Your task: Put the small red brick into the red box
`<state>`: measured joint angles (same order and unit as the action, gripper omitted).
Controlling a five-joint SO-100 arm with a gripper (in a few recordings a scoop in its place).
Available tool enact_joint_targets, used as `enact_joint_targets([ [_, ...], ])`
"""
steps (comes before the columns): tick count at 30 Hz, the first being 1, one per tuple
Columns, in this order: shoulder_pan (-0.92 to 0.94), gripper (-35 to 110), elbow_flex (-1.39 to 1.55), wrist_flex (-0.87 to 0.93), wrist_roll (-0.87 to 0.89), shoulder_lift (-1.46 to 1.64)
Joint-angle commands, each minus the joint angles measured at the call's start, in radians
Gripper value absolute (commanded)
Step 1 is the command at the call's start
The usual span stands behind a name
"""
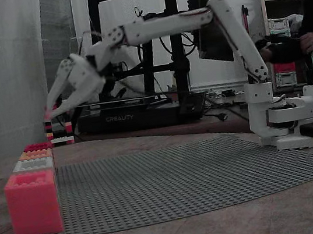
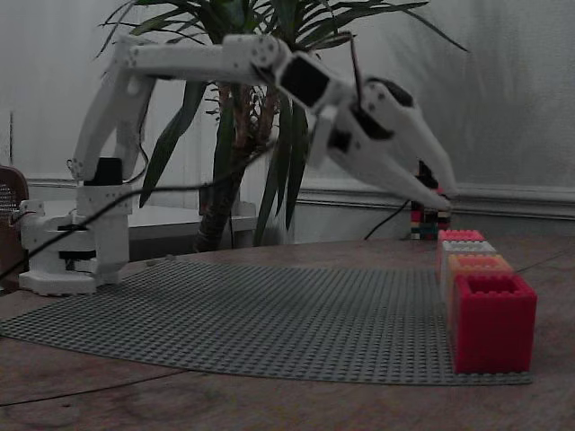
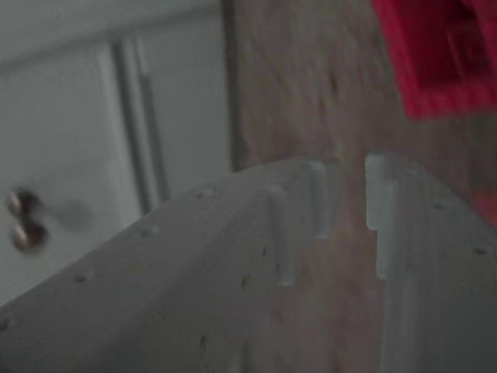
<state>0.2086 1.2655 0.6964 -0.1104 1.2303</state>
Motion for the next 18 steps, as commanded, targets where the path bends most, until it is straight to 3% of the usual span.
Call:
enact_joint_targets([
  [1, -0.037, 0, 0.110, 0.100, -0.072, 0.284],
  [8, -0.051, 0, 0.592, 0.155, -0.187, 0.652],
  [18, -0.135, 0, 1.193, 0.310, -0.153, 1.250],
])
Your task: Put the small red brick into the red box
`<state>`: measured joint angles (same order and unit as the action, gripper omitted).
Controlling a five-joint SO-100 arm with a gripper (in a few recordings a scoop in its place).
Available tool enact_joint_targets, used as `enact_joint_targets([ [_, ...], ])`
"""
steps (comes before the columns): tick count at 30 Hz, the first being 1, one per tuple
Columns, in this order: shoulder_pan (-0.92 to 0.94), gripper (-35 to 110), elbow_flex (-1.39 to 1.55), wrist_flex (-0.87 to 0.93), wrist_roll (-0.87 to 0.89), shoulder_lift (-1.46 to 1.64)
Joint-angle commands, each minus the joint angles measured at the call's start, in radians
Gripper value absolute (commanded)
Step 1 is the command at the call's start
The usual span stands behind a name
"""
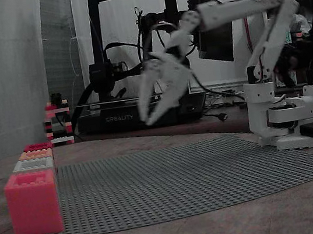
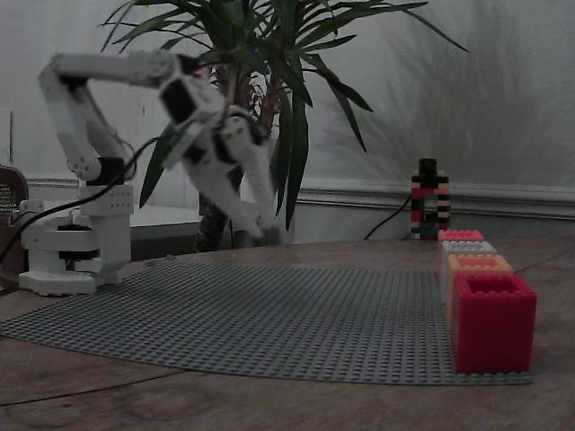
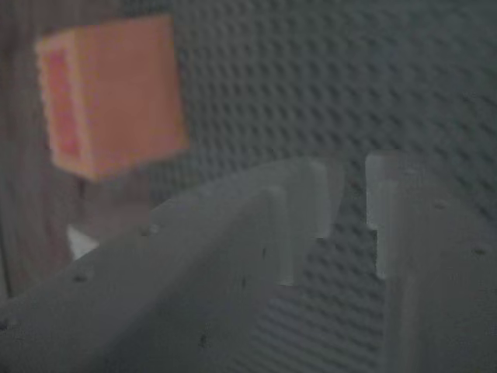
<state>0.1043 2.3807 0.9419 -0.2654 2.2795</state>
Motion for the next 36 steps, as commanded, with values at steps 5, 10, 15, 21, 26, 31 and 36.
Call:
enact_joint_targets([
  [5, -0.069, 0, 0.209, 0.143, 0.038, 0.380],
  [10, -0.091, 0, 0.319, 0.247, 0.095, 0.575],
  [15, -0.091, 0, 0.376, 0.336, 0.137, 0.703],
  [21, -0.092, 0, 0.440, 0.407, 0.146, 0.834],
  [26, -0.101, 0, 0.468, 0.433, 0.169, 0.873],
  [31, -0.127, 0, 0.477, 0.457, 0.187, 0.925],
  [36, -0.129, 0, 0.480, 0.462, 0.210, 0.940],
])
